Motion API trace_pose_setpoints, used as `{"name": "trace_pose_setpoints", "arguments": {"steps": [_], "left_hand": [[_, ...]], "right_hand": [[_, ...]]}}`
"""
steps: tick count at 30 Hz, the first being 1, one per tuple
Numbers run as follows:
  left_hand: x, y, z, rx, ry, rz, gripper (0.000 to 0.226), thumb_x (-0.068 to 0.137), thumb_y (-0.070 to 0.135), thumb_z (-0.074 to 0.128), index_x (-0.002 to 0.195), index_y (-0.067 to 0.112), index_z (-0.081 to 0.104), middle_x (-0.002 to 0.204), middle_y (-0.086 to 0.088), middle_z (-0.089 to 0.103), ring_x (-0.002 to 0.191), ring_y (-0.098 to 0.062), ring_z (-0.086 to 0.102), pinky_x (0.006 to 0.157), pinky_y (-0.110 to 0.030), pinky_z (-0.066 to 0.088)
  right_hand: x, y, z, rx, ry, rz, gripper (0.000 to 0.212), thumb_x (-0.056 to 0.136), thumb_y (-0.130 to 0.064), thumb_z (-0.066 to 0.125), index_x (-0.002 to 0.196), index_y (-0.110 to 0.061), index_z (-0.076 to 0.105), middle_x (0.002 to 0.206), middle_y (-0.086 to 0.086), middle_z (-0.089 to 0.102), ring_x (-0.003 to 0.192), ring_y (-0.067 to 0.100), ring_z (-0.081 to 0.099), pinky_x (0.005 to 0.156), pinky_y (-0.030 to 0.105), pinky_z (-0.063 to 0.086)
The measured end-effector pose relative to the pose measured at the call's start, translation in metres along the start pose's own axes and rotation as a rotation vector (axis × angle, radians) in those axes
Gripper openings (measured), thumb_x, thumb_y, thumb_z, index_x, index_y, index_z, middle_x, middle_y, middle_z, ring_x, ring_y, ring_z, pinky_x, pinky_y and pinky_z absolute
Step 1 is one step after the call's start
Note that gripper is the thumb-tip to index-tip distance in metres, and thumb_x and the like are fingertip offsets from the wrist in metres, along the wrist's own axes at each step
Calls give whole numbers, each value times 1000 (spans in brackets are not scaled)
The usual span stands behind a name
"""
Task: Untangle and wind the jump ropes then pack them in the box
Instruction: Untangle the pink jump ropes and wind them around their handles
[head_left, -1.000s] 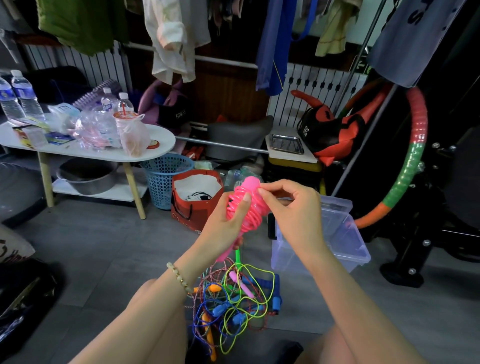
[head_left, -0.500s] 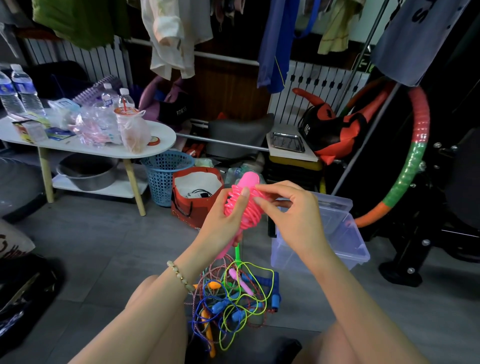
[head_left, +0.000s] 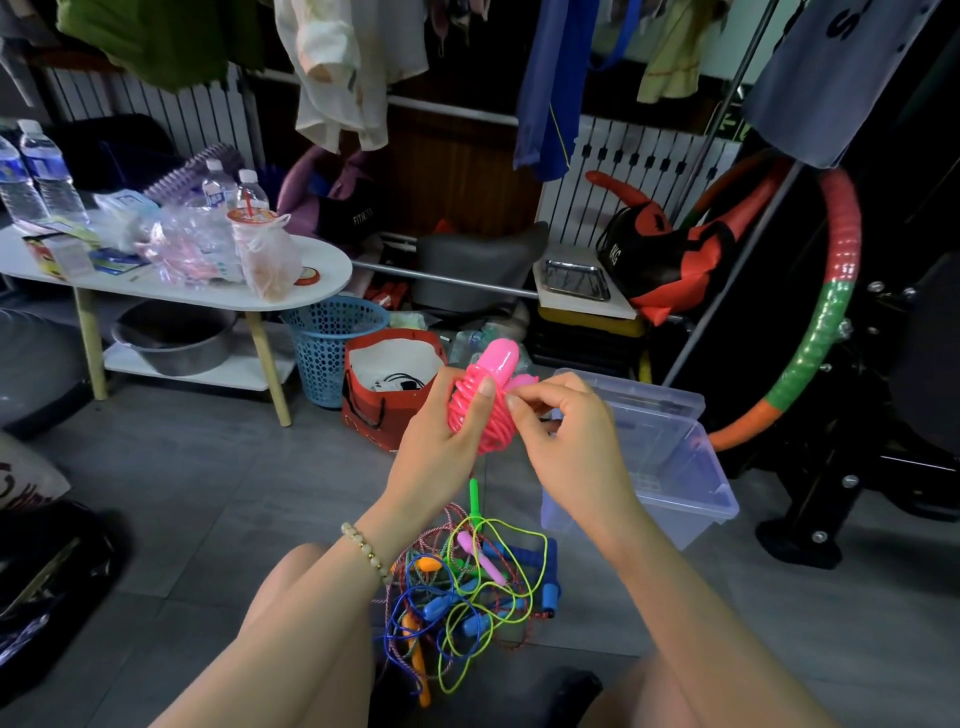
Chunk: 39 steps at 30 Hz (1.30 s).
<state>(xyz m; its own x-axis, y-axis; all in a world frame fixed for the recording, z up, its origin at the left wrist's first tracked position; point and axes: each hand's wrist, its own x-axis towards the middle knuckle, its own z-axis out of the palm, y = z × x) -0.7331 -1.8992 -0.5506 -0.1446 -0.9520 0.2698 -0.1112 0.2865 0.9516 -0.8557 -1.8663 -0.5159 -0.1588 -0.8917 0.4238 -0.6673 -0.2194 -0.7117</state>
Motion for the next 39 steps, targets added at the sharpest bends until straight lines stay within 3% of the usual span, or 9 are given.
{"name": "trace_pose_setpoints", "arguments": {"steps": [5,11,16,21,24,28,33,36,39], "left_hand": [[2,-5,0,-21,-38,-17,30,84,63,45,89,34,50,57,16,60,46,0,53,50,-25,39],[0,-13,-2,-75,-122,-78,31,83,55,45,95,28,50,58,9,55,40,0,48,42,-15,36],[0,-21,-3,-16,-132,-39,28,80,59,47,97,36,49,58,10,58,40,-8,48,41,-22,38],[1,-22,1,-12,-164,-37,22,88,46,50,104,31,48,61,11,57,43,1,50,45,-14,38],[1,-21,1,-56,-180,-63,32,85,51,46,106,27,48,55,12,57,40,-2,47,42,-18,38],[0,-23,3,-69,-154,-102,39,82,55,42,105,25,51,60,9,54,41,0,49,44,-16,36],[0,-15,2,-46,-128,-92,31,88,50,44,103,23,49,63,5,56,38,-1,48,39,-18,37],[-1,-16,6,-59,-87,-139,24,94,44,45,103,23,51,63,4,57,38,-3,49,39,-19,38],[-3,-20,3,-67,-40,-178,25,94,46,46,102,23,51,58,4,58,38,-12,46,37,-23,36]], "right_hand": [[0,3,-4,-35,-114,-27,16,86,-27,66,95,-15,69,84,-14,43,81,-2,49,74,5,34],[0,11,-8,-99,-276,5,15,92,-24,57,98,-15,67,87,-7,41,94,12,47,86,21,36],[2,14,-14,-108,-411,33,10,93,-25,55,91,-19,62,84,-9,38,101,14,40,86,23,30],[-2,22,-14,-139,-329,-27,8,86,-31,65,83,-25,60,84,-6,41,95,16,42,90,32,37],[-1,23,-16,-159,-317,-113,10,87,-33,62,79,-31,57,83,-13,41,93,13,42,89,30,34],[-1,26,-12,-158,-294,-211,18,87,-36,63,89,-19,69,85,-21,47,90,6,41,88,28,32],[-4,25,-10,-95,-179,-169,17,88,-29,63,97,-18,72,86,-23,56,89,7,48,79,22,34],[-5,19,-3,-128,-138,-135,20,90,-23,61,107,-16,68,86,-9,63,85,9,54,74,20,38],[-4,18,5,-12,-172,-56,14,91,-18,59,104,-17,64,79,-10,65,74,-1,57,67,11,38]]}}
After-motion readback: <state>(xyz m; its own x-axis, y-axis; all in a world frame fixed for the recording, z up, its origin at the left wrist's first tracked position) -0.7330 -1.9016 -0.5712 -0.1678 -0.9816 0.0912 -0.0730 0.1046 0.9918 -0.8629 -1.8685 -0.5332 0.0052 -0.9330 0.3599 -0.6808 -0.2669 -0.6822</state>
